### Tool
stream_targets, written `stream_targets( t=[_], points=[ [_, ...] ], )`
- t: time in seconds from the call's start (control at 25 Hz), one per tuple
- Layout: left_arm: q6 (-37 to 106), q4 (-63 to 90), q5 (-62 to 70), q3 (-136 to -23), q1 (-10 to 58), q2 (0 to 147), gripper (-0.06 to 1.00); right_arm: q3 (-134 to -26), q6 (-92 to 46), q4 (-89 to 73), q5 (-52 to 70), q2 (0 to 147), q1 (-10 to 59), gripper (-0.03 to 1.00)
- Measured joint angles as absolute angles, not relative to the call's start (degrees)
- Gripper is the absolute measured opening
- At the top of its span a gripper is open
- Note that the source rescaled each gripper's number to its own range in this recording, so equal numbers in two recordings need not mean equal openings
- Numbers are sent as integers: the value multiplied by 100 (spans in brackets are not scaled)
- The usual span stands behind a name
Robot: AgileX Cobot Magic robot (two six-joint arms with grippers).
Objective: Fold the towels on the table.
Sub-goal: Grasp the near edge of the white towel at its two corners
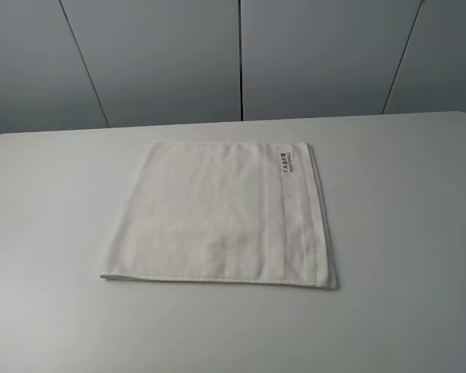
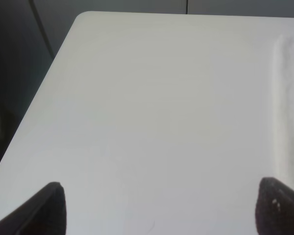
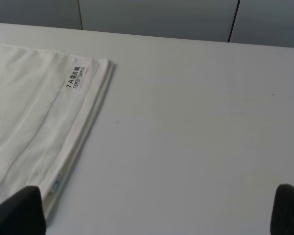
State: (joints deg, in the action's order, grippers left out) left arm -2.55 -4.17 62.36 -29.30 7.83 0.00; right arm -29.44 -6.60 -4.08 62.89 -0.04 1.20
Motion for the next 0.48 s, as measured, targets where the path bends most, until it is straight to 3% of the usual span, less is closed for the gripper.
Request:
stream_targets(
  t=[0.48],
  points=[
    [-255, -417, 6236, -2930, 783, 0, 100, -2944, -660, -408, 6289, -4, 120, 100]
  ],
)
